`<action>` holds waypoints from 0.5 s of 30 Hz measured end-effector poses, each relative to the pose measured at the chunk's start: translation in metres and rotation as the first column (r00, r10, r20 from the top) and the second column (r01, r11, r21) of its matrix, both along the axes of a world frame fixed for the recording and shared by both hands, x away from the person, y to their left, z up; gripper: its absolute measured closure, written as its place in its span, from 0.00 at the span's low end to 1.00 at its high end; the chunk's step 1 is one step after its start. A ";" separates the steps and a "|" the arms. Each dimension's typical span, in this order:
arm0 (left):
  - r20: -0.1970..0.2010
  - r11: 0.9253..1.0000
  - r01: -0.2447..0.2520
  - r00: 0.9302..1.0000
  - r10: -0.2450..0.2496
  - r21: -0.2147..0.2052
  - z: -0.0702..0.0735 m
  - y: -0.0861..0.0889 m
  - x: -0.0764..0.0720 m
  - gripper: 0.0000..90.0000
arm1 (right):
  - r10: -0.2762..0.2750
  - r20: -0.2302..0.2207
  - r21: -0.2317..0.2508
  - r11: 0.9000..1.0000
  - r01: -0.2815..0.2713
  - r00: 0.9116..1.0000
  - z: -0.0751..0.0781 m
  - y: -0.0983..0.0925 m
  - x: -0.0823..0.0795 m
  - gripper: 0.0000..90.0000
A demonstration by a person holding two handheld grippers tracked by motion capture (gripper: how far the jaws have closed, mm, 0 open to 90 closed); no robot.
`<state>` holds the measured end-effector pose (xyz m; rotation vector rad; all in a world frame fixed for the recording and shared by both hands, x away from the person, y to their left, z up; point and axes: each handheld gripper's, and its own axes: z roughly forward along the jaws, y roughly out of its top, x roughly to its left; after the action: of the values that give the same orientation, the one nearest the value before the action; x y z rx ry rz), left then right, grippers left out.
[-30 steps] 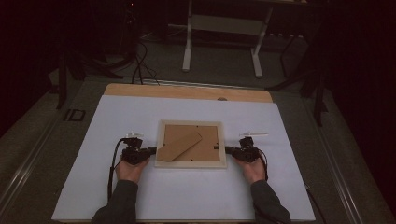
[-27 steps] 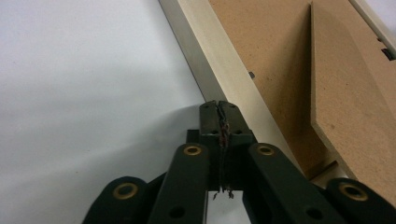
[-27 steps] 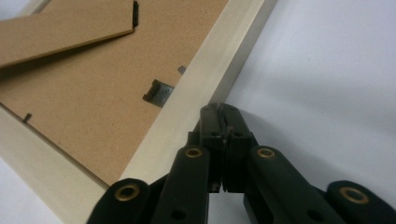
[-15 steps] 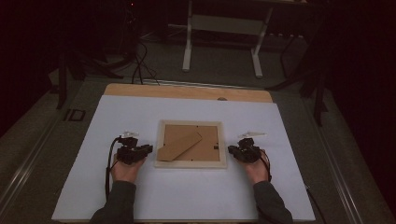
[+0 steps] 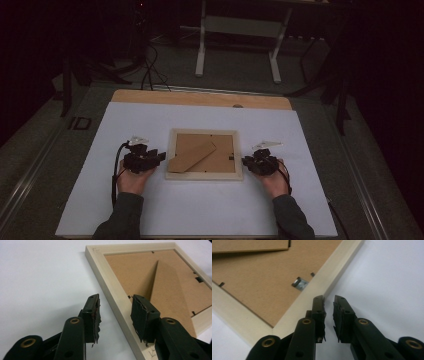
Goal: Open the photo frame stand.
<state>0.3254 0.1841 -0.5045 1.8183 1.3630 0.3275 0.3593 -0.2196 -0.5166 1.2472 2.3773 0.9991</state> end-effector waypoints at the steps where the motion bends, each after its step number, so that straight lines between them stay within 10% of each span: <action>1: 0.004 1.000 0.006 1.000 -0.006 -0.004 0.002 0.000 0.000 0.66 | 0.005 0.002 -0.008 1.000 -0.004 1.000 0.000 0.001 0.000 0.87; 15: 0.008 0.989 0.144 0.990 -0.144 0.044 0.028 -0.020 0.003 0.63 | 0.019 0.008 -0.033 0.999 -0.019 1.000 0.000 0.005 -0.004 0.84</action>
<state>0.3279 0.1644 -0.4767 1.9356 1.2174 0.2921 0.3548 -0.2147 -0.5166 1.2089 2.3932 0.9654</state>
